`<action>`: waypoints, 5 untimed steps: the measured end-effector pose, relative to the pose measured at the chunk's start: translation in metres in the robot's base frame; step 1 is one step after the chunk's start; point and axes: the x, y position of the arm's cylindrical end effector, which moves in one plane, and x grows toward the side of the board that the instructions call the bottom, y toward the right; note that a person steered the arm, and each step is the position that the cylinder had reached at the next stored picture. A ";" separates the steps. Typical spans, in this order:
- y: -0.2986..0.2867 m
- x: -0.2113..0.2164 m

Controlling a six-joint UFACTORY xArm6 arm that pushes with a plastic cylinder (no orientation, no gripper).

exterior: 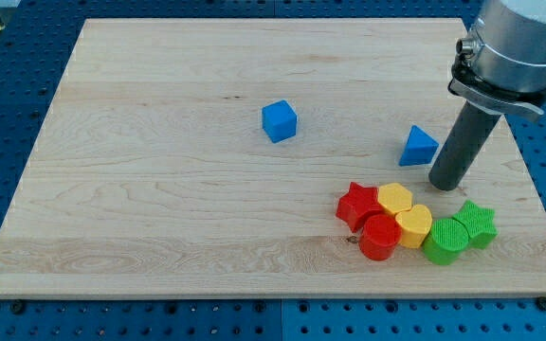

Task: Push blue triangle beside blue cube

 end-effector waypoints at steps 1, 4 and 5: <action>0.005 0.000; -0.004 -0.036; -0.042 -0.040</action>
